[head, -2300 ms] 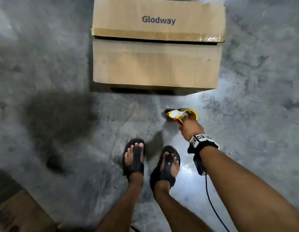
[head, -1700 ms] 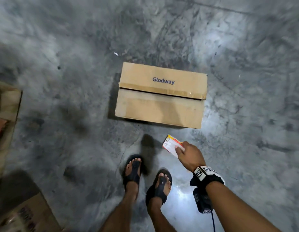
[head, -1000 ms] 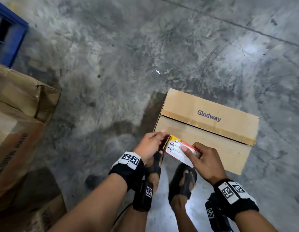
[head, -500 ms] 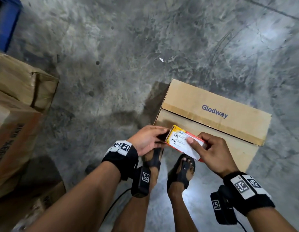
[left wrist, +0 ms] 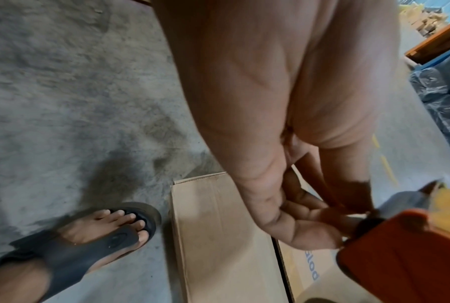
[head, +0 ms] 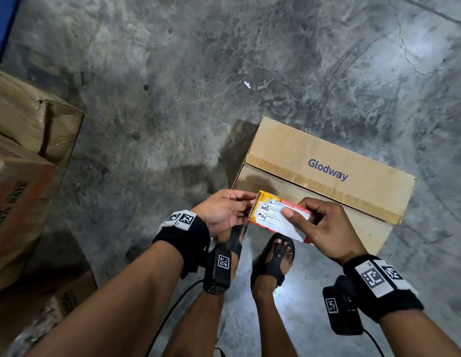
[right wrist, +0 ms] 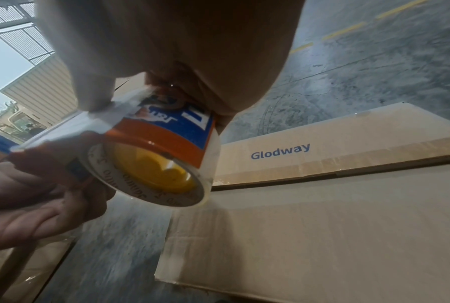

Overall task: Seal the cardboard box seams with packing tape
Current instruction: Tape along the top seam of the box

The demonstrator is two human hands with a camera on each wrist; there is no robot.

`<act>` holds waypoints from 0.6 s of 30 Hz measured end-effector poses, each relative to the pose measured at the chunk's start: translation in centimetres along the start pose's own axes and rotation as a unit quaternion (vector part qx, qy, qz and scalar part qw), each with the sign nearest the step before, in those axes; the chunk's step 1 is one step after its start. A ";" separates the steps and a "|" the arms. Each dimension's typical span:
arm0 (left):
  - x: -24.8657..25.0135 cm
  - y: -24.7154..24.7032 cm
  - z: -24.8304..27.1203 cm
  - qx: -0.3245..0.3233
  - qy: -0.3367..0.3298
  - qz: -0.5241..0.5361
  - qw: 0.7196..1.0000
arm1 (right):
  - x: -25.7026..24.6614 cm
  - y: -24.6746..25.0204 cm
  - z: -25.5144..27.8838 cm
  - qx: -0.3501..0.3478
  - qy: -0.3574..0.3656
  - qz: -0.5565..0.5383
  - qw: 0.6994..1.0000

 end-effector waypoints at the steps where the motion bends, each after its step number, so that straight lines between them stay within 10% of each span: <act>1: 0.0 0.0 0.0 0.000 0.001 0.004 1.000 | -0.1 0.1 0.0 -0.003 -0.003 -0.002 1.000; 18: 2.6 -0.4 -0.9 0.097 -0.096 -0.015 0.990 | -0.9 0.0 -1.3 -0.020 -0.024 -0.005 1.000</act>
Point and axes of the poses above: each hand's wrist, its own z-axis away from the middle knuckle, its own y-axis out of the back of the hand, x = y × z, the point moved 4 cm from there along -z, towards the middle knuckle, and after that the axes turned 9 degrees about -y, right-handed, at the moved point
